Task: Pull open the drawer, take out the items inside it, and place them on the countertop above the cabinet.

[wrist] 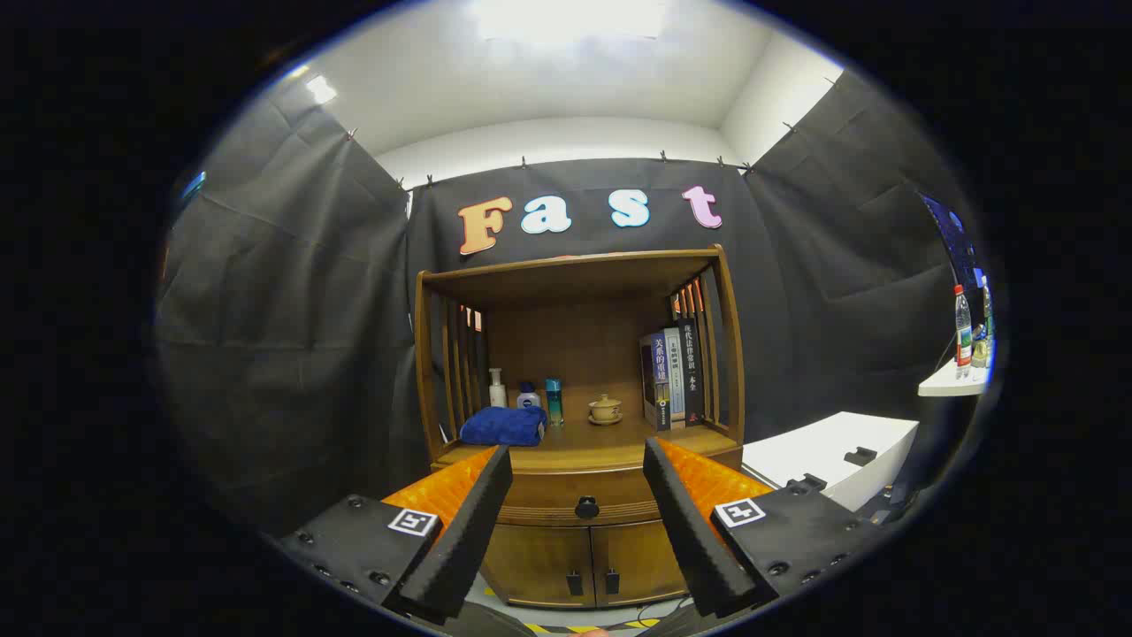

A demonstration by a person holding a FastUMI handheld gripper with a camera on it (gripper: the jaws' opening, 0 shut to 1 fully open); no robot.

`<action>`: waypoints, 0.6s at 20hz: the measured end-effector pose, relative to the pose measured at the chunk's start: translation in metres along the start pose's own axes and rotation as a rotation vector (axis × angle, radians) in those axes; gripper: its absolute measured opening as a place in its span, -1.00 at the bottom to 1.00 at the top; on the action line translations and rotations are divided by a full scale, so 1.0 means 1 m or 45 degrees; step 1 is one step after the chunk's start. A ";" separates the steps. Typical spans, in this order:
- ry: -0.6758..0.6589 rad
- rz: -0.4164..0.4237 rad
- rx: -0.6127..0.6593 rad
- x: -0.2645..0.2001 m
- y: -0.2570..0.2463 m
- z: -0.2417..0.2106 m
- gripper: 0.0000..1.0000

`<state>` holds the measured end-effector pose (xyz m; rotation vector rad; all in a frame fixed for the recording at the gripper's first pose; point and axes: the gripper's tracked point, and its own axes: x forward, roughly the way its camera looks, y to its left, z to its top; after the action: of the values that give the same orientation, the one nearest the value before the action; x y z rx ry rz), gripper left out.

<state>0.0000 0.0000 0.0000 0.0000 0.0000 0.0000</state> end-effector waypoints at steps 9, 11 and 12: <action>0.002 0.027 -0.019 0.000 0.013 -0.004 0.96; 0.025 0.024 -0.017 -0.001 0.012 -0.009 0.96; 0.020 0.018 -0.014 0.000 0.011 -0.008 0.96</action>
<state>-0.0001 0.0108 -0.0081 -0.0111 0.0155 0.0145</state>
